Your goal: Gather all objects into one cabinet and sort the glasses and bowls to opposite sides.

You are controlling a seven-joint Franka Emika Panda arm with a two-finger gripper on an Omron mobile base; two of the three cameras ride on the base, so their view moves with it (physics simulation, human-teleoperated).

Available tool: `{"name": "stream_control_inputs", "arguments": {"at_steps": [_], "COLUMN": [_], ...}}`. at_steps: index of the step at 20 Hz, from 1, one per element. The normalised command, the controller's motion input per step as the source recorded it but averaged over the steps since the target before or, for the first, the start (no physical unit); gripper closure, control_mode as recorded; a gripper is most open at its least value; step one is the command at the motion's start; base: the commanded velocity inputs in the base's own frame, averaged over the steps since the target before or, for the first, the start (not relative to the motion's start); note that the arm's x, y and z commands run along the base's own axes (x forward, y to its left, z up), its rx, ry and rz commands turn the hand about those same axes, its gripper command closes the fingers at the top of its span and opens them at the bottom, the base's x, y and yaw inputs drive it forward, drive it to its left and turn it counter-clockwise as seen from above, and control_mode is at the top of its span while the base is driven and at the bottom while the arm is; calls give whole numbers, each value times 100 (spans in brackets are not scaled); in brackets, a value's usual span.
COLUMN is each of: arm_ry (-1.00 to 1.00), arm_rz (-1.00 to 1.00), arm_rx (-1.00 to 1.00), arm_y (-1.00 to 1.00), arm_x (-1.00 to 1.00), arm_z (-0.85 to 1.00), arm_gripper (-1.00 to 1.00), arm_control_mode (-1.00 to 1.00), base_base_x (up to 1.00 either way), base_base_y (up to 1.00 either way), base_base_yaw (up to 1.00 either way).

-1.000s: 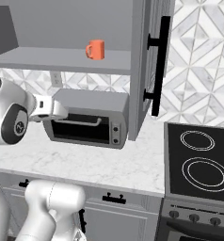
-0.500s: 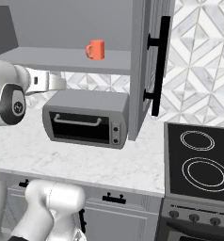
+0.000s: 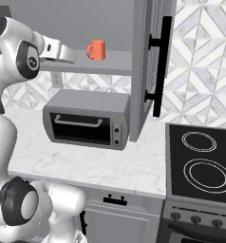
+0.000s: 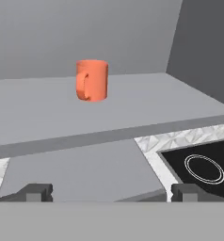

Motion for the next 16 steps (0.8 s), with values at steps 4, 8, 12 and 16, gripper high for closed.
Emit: {"name": "stream_control_inputs", "arguments": {"at_steps": [4,8,12,16], "arm_ry": [8,12,1,-5], "arm_rz": [0,0,0,0], "arm_rx": [-2,0,-1,-4], "arm_y": [-1,-31,-16,0], "arm_x": [77,84,91,47], "arm_z": [-3,-14,-29,-34], "arm_gripper": [-100,-100,-100,-100], "arm_control_mode": [-100,-100,-100,-100], "base_base_x": [0,0,0,0], "base_base_y": [0,0,0,0], "base_base_yaw": [0,0,0,0]}}
